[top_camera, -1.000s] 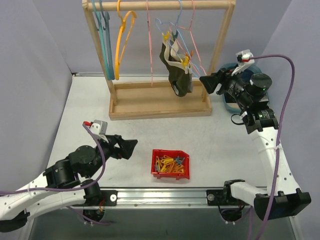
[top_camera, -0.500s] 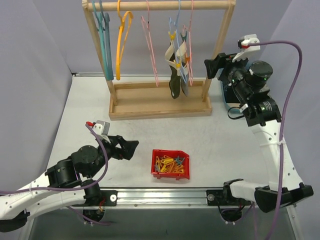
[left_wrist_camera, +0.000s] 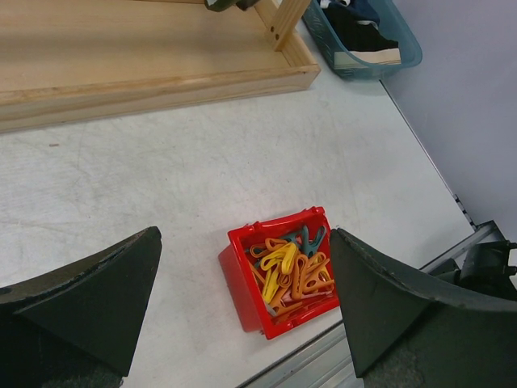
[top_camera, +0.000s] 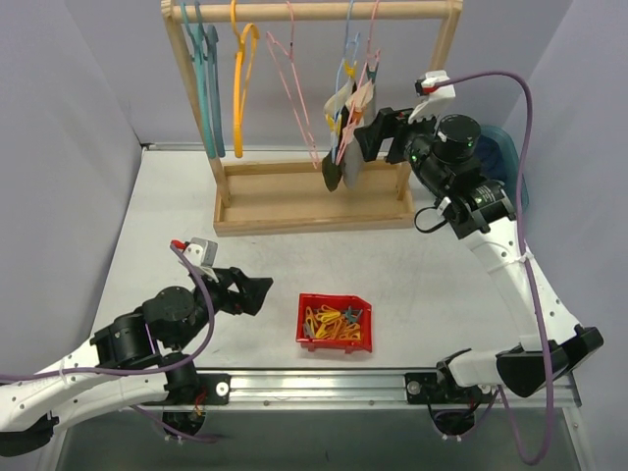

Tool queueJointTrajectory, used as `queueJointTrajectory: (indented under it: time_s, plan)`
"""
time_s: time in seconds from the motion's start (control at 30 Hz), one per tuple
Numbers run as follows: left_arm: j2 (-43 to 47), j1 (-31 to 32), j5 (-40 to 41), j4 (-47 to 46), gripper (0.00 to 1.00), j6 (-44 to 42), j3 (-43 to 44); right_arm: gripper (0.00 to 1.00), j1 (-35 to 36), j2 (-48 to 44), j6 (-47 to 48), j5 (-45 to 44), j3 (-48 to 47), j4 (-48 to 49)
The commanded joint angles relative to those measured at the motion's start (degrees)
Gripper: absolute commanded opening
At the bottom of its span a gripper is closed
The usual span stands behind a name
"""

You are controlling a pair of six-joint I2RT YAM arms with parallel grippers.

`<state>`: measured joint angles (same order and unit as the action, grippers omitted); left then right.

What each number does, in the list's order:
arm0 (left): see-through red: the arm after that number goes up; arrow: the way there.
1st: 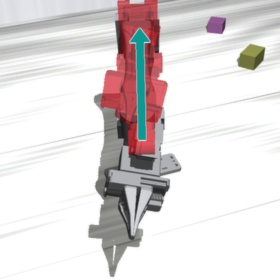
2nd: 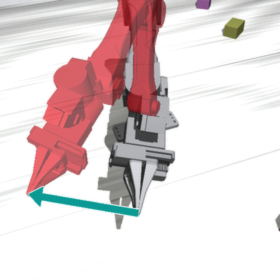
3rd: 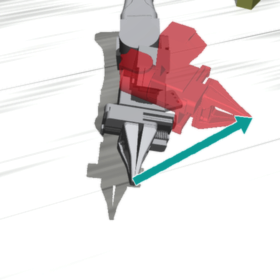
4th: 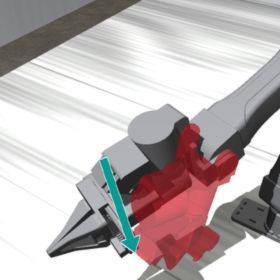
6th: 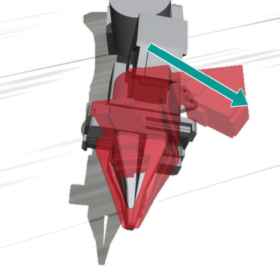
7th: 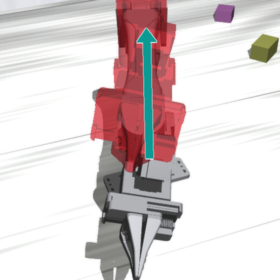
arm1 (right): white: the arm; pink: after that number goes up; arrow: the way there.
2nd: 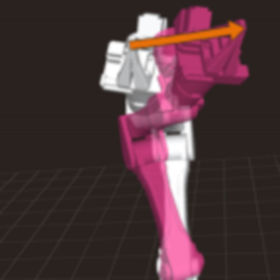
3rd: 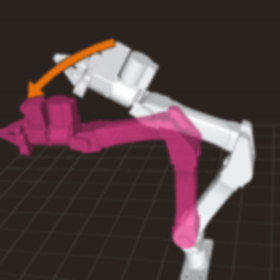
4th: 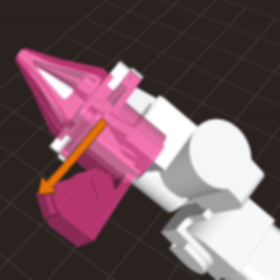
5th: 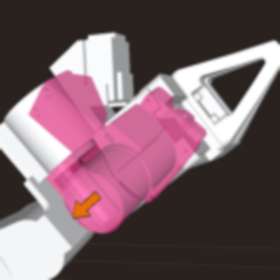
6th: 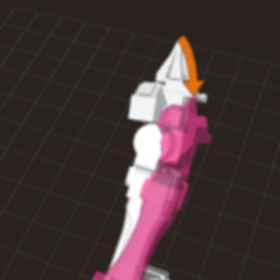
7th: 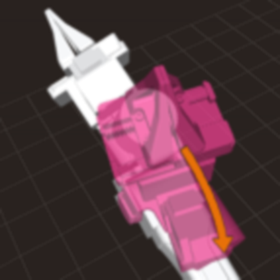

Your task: Remove the underwear clipped to the hanger

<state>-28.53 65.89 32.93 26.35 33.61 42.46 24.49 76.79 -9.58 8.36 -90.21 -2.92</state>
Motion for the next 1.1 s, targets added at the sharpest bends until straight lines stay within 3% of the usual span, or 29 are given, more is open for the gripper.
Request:
queueJointTrajectory:
  time_s: [0.0, 0.5, 1.07]
  plan:
    - [0.6, -0.2, -0.1, -1.7, 0.94, 0.4, 0.0, 0.77, 1.9, 1.0, -4.3, -5.1, -2.3, 6.1]
    - [3.7, -0.3, 0.8, -0.2, 0.94, 0.9, -0.9, 0.76, 11.4, 16.2, -10.1, -28.4, -17.5, -5.2]
    - [4.4, -0.3, 1.2, -0.2, 0.94, 0.6, -0.6, 0.73, 12.1, 12.9, -7.8, -41.1, -19.1, -16.3]
